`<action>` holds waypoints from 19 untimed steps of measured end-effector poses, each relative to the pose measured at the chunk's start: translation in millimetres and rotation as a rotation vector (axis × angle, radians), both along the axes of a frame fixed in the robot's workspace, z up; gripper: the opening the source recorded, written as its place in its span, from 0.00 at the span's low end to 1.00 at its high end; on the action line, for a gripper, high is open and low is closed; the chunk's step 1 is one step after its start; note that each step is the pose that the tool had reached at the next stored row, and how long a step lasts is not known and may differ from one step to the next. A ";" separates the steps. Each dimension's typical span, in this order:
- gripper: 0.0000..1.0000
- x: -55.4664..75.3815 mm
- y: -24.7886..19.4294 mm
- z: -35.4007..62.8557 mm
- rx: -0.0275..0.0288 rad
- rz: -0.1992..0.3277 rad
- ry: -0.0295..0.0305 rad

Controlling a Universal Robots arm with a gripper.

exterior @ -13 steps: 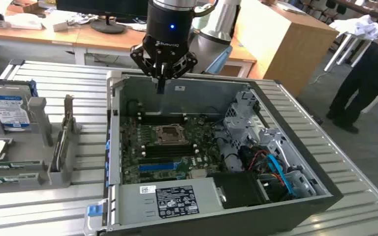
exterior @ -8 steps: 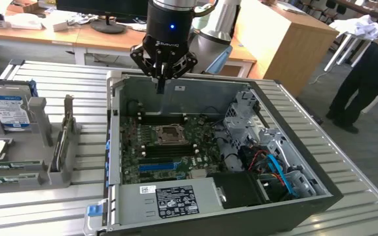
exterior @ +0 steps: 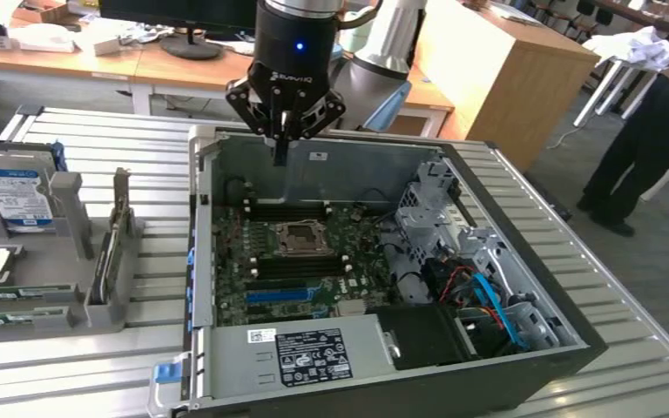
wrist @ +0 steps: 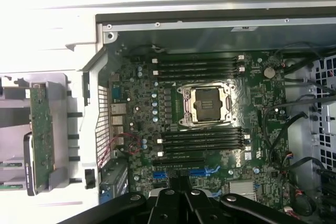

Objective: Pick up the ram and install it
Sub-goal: 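Reach for the ram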

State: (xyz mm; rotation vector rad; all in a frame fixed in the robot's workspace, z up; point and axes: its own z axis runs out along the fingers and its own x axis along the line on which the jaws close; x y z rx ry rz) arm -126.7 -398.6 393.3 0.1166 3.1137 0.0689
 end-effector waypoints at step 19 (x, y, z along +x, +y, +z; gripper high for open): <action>0.11 -21.9 2.8 -0.4 -0.0001 0.000 0.0000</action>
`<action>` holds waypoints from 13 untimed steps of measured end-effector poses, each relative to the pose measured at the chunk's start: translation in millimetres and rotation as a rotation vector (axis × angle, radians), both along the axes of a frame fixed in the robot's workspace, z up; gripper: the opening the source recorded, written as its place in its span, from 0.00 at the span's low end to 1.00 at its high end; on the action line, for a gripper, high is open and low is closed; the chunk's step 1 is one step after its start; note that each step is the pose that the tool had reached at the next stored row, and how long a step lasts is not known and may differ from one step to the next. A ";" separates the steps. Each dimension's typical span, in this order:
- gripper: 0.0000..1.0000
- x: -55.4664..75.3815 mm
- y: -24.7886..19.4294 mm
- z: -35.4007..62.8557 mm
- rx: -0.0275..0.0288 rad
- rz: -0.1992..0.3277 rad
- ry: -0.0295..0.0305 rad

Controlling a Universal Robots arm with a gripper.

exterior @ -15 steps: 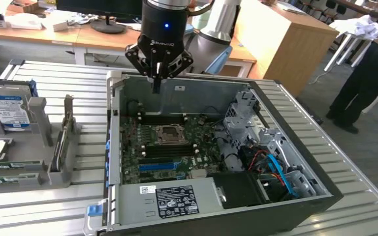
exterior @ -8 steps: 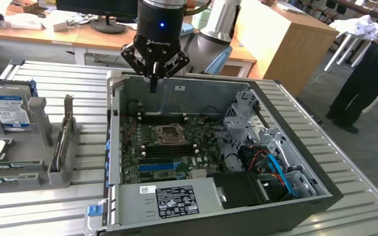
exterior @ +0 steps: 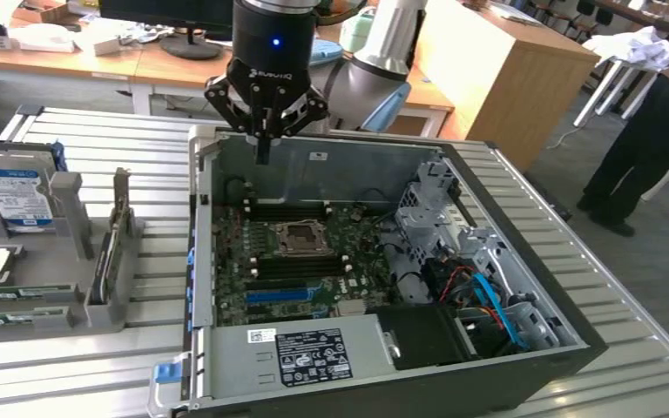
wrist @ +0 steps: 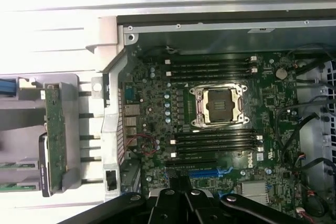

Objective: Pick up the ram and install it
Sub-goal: 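Reach for the ram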

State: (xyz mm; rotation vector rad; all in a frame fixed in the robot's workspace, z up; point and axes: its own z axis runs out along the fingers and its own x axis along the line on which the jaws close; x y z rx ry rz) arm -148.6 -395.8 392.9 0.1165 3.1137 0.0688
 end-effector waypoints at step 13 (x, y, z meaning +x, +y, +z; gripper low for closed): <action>0.11 -19.6 1.5 -0.4 0.0000 0.000 0.0000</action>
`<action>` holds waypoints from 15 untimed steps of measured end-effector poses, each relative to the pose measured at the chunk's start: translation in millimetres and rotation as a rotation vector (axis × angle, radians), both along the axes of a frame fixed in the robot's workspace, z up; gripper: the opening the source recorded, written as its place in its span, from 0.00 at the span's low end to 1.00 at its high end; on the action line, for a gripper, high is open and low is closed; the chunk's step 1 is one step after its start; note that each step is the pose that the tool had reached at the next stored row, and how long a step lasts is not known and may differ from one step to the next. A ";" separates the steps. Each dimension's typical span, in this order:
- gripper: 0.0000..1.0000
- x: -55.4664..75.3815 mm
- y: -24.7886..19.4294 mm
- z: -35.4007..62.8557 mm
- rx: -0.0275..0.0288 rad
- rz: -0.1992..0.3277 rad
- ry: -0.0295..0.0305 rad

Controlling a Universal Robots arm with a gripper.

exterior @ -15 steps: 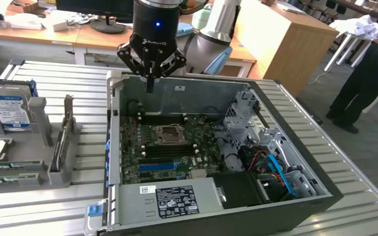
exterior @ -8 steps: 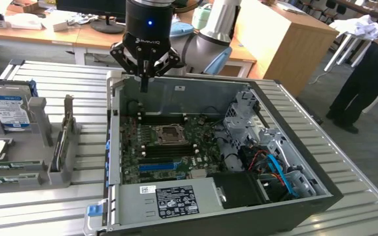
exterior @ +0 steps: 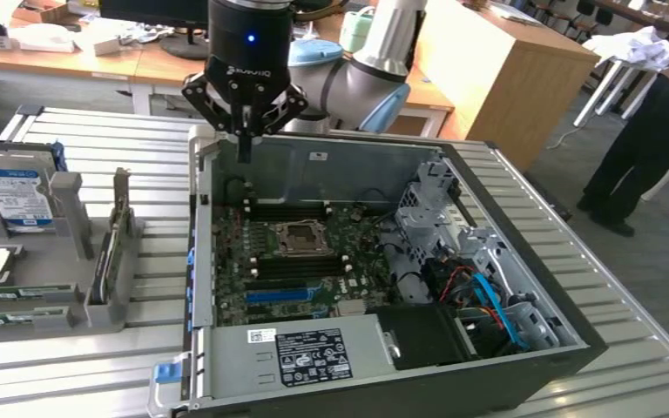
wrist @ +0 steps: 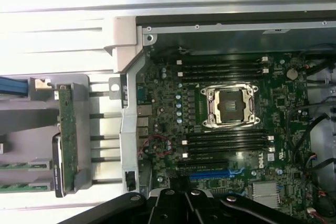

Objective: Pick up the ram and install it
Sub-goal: 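Reach for the ram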

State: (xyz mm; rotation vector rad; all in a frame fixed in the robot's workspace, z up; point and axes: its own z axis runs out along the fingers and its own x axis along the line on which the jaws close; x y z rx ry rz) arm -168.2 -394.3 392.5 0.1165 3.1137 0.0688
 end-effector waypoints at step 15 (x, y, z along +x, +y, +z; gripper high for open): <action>0.11 -30.9 2.6 -0.7 0.0001 0.000 0.0000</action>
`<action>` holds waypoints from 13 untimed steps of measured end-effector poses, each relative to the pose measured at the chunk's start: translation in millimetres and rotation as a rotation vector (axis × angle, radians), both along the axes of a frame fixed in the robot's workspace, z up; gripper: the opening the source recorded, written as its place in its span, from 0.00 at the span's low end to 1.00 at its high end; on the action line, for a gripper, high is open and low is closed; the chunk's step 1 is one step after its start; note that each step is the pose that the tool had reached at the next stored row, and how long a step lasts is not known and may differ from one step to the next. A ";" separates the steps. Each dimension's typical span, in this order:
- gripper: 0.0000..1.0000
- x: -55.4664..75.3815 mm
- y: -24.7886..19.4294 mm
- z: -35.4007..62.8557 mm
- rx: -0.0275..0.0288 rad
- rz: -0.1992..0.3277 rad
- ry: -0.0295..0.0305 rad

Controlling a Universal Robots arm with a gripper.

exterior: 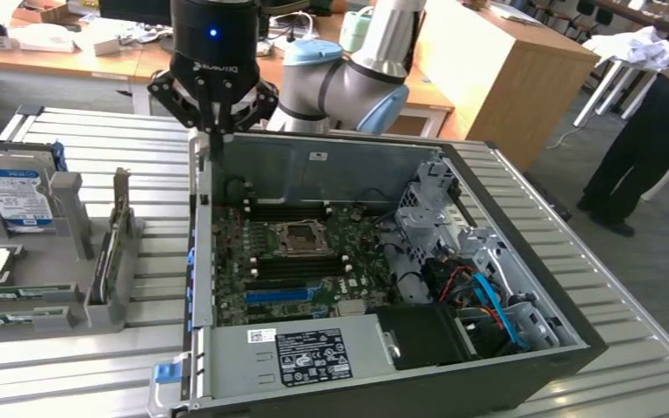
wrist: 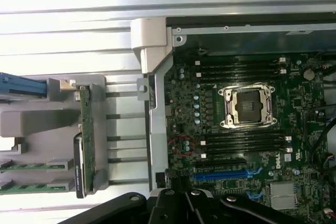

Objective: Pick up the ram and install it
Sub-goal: 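Reach for the ram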

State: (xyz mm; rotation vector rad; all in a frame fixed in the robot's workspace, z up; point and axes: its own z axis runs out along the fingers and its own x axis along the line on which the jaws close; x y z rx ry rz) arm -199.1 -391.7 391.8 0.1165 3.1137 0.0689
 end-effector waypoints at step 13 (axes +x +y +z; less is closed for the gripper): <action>0.11 -30.3 2.6 -0.4 0.0000 0.000 -0.0001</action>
